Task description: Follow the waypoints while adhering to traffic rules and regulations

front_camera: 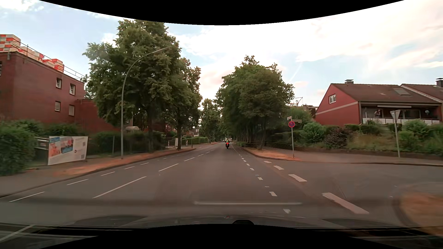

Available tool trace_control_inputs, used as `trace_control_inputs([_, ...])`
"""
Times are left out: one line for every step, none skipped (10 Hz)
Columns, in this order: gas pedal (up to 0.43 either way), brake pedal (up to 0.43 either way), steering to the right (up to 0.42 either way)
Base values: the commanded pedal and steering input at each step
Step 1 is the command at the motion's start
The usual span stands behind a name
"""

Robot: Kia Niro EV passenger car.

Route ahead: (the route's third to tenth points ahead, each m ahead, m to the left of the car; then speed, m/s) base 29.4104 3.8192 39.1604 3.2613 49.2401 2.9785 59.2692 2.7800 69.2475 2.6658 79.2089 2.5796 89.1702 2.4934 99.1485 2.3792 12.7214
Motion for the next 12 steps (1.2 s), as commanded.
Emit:
trace_control_inputs([0.150,0.000,0.000])
trace_control_inputs([0.150,0.000,0.000])
trace_control_inputs([0.150,0.000,0.000])
trace_control_inputs([0.150,0.000,0.000])
trace_control_inputs([0.150,0.000,0.000])
trace_control_inputs([0.150,0.000,0.000])
trace_control_inputs([0.150,0.000,0.000])
trace_control_inputs([0.150,0.000,0.000])
trace_control_inputs([0.150,0.000,0.000])
trace_control_inputs([0.150,0.000,0.000])
trace_control_inputs([0.150,0.000,0.000])
trace_control_inputs([0.150,0.000,0.000])
